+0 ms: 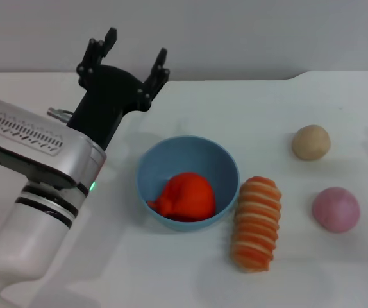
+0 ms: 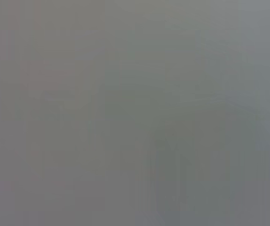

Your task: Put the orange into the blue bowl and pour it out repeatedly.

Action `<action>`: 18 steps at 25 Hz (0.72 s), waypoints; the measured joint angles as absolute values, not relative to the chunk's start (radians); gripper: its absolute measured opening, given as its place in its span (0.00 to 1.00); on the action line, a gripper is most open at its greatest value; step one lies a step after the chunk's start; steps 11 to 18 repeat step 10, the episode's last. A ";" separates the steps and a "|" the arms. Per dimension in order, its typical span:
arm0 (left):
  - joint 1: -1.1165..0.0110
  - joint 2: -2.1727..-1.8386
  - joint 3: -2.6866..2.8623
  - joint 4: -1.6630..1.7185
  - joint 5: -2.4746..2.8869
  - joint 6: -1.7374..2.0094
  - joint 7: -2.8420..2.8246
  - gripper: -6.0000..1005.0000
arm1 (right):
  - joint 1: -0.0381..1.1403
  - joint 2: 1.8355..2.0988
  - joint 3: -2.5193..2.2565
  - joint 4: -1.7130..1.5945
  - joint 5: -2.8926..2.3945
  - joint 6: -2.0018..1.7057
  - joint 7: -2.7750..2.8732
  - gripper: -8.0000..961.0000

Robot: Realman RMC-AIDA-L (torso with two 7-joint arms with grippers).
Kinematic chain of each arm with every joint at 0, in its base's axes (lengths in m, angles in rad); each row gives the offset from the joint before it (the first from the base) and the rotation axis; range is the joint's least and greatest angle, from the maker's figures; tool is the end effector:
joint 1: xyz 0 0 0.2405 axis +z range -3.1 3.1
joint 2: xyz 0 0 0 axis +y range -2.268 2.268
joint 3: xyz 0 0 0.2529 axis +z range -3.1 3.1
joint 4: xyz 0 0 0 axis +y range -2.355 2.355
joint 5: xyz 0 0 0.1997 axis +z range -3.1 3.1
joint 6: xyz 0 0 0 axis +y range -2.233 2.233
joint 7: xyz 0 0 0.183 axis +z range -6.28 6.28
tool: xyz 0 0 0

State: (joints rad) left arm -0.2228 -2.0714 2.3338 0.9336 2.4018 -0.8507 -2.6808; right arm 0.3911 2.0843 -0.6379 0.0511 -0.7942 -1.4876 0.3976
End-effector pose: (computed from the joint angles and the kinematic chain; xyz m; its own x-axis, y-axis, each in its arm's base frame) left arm -0.1732 0.3406 -0.0671 0.7861 -0.2052 0.5831 0.4968 -0.3516 -0.7935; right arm 0.3228 0.3213 0.0218 0.5485 0.1720 -0.8183 -0.8070 -0.1472 -0.5719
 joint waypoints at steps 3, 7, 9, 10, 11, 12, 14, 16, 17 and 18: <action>-0.231 -2.070 2.337 0.911 2.381 -0.853 -2.696 0.79 | 0.391 2.086 -0.635 0.060 -0.792 -1.490 0.395 0.80; -0.263 -2.071 2.356 0.847 2.371 -0.856 -2.712 0.79 | 0.395 2.085 -0.619 0.069 -0.791 -1.488 0.394 0.80; -0.266 -2.070 2.362 0.843 2.370 -0.859 -2.713 0.79 | 0.395 2.085 -0.617 0.066 -0.791 -1.493 0.391 0.80; -0.268 -2.070 2.366 0.841 2.371 -0.863 -2.714 0.79 | 0.396 2.085 -0.617 0.065 -0.791 -1.495 0.389 0.80; -0.268 -2.070 2.366 0.841 2.371 -0.863 -2.714 0.79 | 0.396 2.085 -0.617 0.065 -0.791 -1.495 0.389 0.80; -0.268 -2.070 2.366 0.841 2.371 -0.863 -2.714 0.79 | 0.396 2.085 -0.617 0.065 -0.791 -1.495 0.389 0.80; -0.268 -2.070 2.366 0.841 2.371 -0.863 -2.714 0.79 | 0.396 2.085 -0.617 0.065 -0.791 -1.495 0.389 0.80; -0.268 -2.070 2.366 0.841 2.371 -0.863 -2.714 0.79 | 0.396 2.085 -0.617 0.065 -0.791 -1.495 0.389 0.80; -0.268 -2.070 2.366 0.841 2.371 -0.863 -2.714 0.79 | 0.396 2.085 -0.617 0.065 -0.791 -1.495 0.389 0.80; -0.268 -2.070 2.366 0.841 2.371 -0.863 -2.714 0.79 | 0.396 2.085 -0.617 0.065 -0.791 -1.495 0.389 0.80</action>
